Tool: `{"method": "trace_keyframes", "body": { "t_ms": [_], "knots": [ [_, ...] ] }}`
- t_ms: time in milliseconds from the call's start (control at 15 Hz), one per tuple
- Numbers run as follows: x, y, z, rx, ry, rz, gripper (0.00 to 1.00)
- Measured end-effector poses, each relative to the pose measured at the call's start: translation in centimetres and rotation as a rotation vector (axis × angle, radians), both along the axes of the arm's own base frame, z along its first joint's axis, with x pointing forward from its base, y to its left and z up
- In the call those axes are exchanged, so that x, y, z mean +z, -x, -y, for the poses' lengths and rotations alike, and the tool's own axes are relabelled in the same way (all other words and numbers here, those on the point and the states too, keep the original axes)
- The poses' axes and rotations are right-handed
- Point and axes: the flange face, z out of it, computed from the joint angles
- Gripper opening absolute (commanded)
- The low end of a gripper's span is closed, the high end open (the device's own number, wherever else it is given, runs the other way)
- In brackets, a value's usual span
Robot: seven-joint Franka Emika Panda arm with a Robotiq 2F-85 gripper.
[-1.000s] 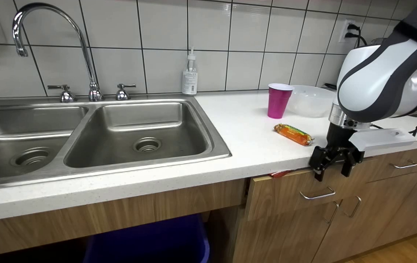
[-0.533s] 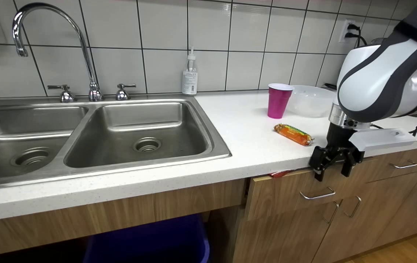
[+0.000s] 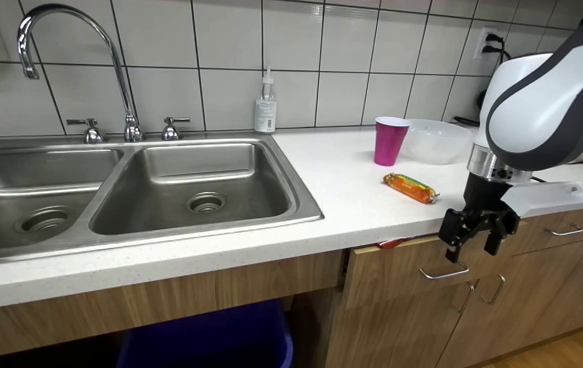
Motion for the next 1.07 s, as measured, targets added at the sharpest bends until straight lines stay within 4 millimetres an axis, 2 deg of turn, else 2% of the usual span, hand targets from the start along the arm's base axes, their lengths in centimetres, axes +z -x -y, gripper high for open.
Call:
{"method": "trace_keyframes", "body": {
  "t_ms": [333, 733, 1067],
  "knots": [
    [2.4, 3.1, -0.2, -0.015, -0.006, -0.03, 1.0],
    [5.8, 7.4, 0.2, -0.019, 0.005, -0.154, 1.0],
    [9.5, 9.3, 0.4, -0.016, 0.02, -0.208, 1.0]
  ]
}}
